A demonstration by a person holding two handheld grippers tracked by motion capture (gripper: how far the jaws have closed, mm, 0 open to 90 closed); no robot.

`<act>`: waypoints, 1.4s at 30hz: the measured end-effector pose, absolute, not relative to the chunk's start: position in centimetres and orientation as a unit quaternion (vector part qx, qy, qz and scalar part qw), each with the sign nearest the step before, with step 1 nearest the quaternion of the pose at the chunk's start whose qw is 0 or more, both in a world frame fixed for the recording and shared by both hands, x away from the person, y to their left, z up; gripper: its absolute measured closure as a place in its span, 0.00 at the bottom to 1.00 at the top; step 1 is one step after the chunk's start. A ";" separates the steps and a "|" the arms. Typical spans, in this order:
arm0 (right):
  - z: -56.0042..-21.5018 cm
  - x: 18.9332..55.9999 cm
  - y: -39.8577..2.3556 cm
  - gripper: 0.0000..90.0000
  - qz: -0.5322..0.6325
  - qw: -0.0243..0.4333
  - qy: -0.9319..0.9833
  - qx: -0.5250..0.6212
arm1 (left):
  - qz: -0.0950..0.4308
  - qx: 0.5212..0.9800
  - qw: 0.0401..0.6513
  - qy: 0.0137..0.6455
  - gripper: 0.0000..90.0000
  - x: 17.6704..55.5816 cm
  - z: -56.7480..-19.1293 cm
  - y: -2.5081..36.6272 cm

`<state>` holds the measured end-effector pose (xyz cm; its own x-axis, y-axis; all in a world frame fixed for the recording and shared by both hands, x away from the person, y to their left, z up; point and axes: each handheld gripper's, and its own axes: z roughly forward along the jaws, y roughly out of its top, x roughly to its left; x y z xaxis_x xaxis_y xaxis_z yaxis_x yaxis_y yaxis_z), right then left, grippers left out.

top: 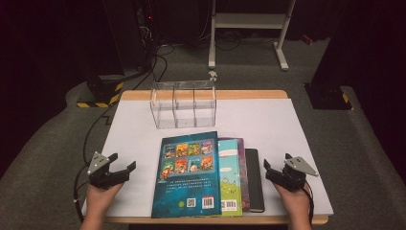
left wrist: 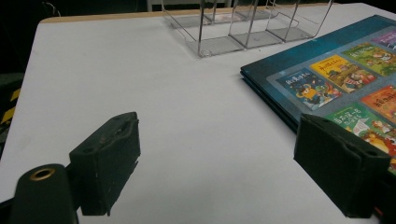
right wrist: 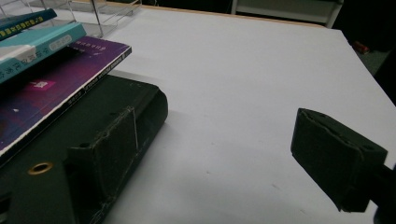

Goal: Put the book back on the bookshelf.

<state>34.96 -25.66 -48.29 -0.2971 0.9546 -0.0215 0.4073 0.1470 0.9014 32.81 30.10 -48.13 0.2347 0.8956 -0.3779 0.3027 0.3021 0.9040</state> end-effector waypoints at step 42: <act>-47.6 35.0 -25.4 0.16 0.423 0.316 0.699 0.482 | 0.258 0.572 0.547 0.554 0.17 33.0 -48.1 27.7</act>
